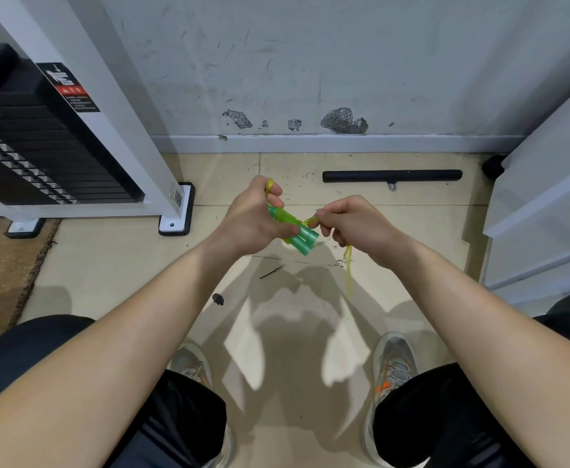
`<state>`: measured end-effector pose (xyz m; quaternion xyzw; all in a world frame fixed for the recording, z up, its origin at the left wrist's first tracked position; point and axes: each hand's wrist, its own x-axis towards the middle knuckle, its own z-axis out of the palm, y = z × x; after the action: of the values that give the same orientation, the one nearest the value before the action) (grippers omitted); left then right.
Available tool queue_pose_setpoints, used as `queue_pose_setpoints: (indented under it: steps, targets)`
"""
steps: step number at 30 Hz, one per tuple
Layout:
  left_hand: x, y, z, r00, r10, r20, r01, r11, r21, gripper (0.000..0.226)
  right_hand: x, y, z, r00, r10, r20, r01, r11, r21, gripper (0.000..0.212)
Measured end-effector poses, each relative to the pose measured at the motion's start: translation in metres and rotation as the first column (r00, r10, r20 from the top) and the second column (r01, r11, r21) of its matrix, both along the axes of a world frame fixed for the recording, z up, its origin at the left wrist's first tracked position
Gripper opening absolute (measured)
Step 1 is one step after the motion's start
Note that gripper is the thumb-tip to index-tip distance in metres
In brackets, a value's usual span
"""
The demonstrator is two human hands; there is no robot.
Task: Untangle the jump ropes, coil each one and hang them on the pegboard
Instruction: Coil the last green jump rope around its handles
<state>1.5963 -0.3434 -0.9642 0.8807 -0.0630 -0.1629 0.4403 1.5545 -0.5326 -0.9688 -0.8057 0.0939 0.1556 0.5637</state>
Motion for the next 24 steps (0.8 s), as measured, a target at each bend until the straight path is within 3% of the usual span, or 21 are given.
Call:
queue_pose_setpoints:
  steps: [5,7,10,12,15,21,24]
  targets:
    - [-0.001,-0.009,-0.012,0.970,0.228,0.086,-0.221,0.972,-0.077,0.062,-0.015,0.035,0.003,0.971,-0.036,0.237,0.105,0.953,-0.285,0.025]
    - [-0.003,-0.011,-0.018,0.945,0.326,0.002,-0.322,0.932,-0.166,0.061,-0.024,0.048,0.001,0.943,-0.125,0.308,0.192,0.962,-0.195,0.019]
    - [-0.003,-0.011,-0.020,0.864,0.417,-0.283,-0.498,0.793,-0.351,0.061,-0.033,0.055,-0.009,0.915,-0.173,0.365,0.238,0.961,-0.142,0.016]
    - [-0.002,-0.011,-0.015,0.791,0.415,-0.450,-0.595,0.695,-0.404,0.061,-0.036,0.054,-0.015,0.913,-0.172,0.371,0.247,0.955,-0.165,0.008]
    - [-0.001,-0.008,-0.010,0.742,0.369,-0.560,-0.643,0.630,-0.435,0.055,-0.036,0.051,-0.022,0.924,-0.193,0.330,0.261,0.949,-0.175,0.013]
    - [-0.002,-0.003,-0.007,0.773,0.221,-0.595,-0.566,0.663,-0.490,0.082,-0.034,0.048,-0.022,0.957,-0.245,0.158,0.263,0.959,-0.104,0.035]
    - [0.004,0.003,-0.006,0.780,0.151,-0.608,-0.527,0.683,-0.506,0.057,-0.027,0.037,-0.019,0.975,-0.192,0.114,0.206,0.970,-0.130,0.041]
